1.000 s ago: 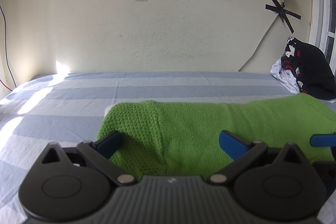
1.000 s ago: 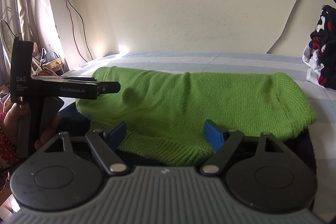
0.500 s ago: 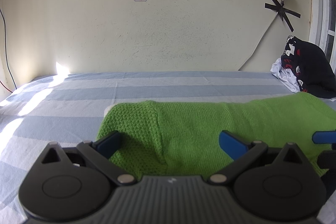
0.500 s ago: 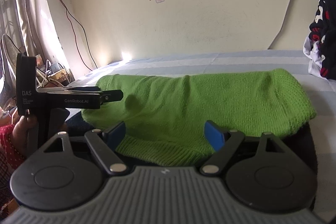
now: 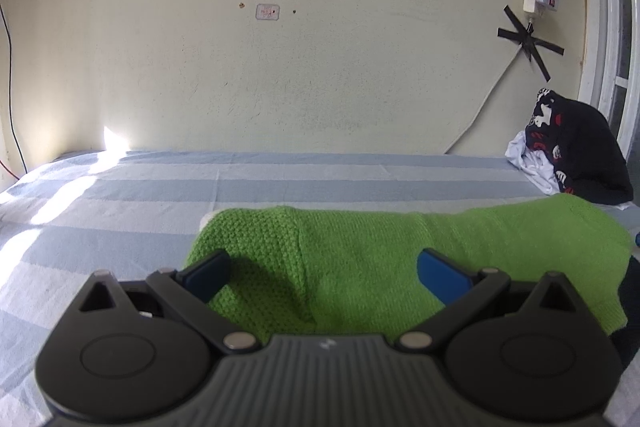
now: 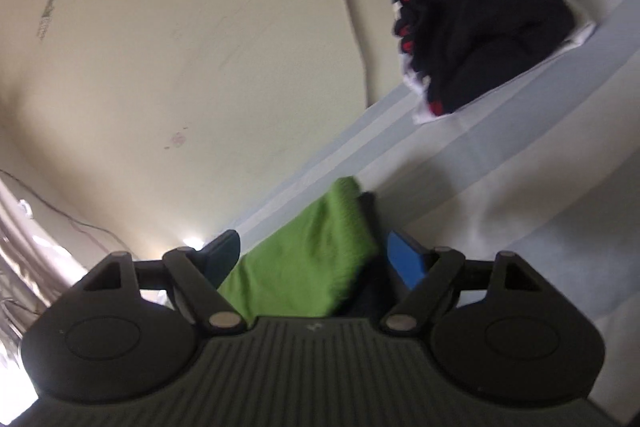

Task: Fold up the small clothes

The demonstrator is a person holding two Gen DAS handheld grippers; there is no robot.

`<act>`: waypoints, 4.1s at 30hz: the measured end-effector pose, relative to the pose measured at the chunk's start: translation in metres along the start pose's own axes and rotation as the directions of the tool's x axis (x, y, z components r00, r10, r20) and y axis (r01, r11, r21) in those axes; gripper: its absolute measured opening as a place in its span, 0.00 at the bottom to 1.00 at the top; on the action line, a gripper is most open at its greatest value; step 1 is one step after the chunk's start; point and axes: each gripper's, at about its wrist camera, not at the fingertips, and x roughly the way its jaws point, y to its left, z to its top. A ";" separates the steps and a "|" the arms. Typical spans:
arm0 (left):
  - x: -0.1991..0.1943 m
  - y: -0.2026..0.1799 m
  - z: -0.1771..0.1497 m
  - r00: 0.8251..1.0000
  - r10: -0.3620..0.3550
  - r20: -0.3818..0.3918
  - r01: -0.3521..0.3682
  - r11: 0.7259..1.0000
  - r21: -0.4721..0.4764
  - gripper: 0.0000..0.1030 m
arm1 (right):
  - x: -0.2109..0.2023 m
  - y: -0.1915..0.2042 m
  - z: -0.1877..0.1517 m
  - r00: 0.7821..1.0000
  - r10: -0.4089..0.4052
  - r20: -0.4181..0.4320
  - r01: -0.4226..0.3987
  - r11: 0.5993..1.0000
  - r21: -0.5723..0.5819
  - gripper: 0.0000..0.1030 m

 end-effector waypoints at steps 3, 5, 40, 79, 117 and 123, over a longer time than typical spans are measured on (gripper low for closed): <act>-0.004 0.003 0.003 0.998 -0.053 0.021 0.053 0.998 -0.019 0.99 | -0.001 -0.008 0.000 0.994 -0.088 -0.068 0.088 0.996 -0.013 0.77; -0.003 0.007 0.006 0.995 -0.099 0.001 0.099 0.992 -0.083 0.96 | 0.003 -0.012 -0.005 0.988 -0.102 -0.116 0.101 0.995 -0.015 0.73; -0.094 0.126 -0.014 0.993 -0.070 0.099 0.107 0.889 -0.445 0.87 | 0.186 0.270 -0.157 0.810 0.076 -0.582 -0.429 0.754 -0.498 0.49; -0.025 0.026 -0.016 0.960 0.276 -0.042 -0.279 0.953 -0.117 0.87 | 0.100 0.170 -0.123 0.995 0.035 -0.088 -0.079 0.824 -0.561 0.70; -0.078 -0.022 -0.052 0.909 0.406 -0.090 -0.414 0.903 -0.113 1.00 | 0.082 0.139 -0.142 0.963 0.099 -0.252 -0.213 0.851 -0.480 0.83; -0.076 -0.022 -0.053 0.899 0.421 -0.122 -0.434 0.893 -0.117 1.00 | 0.081 0.139 -0.142 0.962 0.098 -0.253 -0.214 0.847 -0.486 0.83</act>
